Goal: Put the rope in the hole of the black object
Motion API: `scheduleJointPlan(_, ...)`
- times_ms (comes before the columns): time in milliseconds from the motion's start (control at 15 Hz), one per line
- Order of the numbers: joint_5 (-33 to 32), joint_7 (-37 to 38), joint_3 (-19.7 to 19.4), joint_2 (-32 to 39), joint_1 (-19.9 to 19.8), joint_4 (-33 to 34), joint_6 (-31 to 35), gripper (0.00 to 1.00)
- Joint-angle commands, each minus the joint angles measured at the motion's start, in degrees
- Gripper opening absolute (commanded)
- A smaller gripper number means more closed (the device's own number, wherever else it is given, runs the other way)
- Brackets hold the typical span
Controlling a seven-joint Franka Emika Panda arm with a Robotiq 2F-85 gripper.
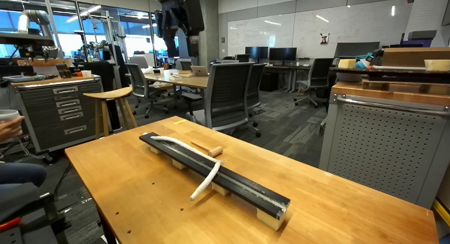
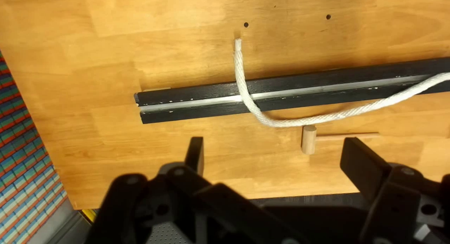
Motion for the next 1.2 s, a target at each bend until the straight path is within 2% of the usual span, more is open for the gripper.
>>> scheduleJointPlan(0, -1.9, 1.7, 1.9, 0.5, 1.1, 4.8, -2.3, 1.0)
scheduleJointPlan(67, -0.5, 0.2, 0.8, 1.2, 0.6, 2.0, -0.3, 1.0)
scheduleJointPlan(600, -1.2, 0.8, 1.7, 0.8, 1.1, 3.7, -1.0, 1.0)
scheduleJointPlan(1133, -1.2, 0.4, 1.2, 12.2, 0.8, 11.7, -0.7, 1.0)
